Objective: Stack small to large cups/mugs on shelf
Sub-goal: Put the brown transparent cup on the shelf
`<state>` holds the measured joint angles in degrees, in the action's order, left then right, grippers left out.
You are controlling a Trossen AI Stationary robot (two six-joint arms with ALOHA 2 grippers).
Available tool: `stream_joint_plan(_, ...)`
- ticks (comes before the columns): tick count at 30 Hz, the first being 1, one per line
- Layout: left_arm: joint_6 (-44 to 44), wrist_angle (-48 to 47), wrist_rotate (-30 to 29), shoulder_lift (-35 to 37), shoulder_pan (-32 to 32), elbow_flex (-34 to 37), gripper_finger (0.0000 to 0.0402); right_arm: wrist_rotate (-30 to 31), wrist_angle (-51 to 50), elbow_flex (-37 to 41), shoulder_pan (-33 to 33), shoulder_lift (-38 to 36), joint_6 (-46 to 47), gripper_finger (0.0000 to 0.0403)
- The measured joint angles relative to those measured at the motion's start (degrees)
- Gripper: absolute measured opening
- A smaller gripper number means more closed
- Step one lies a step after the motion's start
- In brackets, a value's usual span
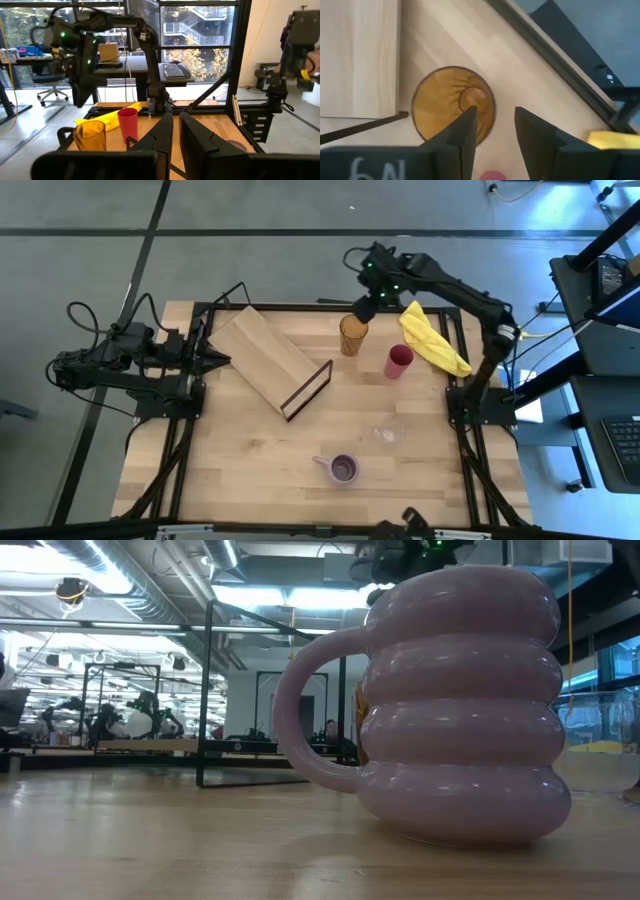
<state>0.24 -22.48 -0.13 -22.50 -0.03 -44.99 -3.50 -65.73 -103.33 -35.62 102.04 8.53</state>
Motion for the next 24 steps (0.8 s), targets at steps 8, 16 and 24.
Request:
stream_joint_plan(8,0.0,0.0,0.0,0.0,0.0,0.0,0.0027,1.6,-1.1,-0.8,0.7,1.7,-2.7,0.0133)
stream_joint_plan(16,0.0,0.0,0.0,0.0,0.0,0.0,0.0027,4.3,-1.4,-0.8,0.5,3.0,-1.4,0.0133)
stream_joint_plan(24,0.0,0.0,0.0,0.0,0.0,0.0,0.0027,3.4,0.1,-0.7,1.1,7.1,6.2,0.0133)
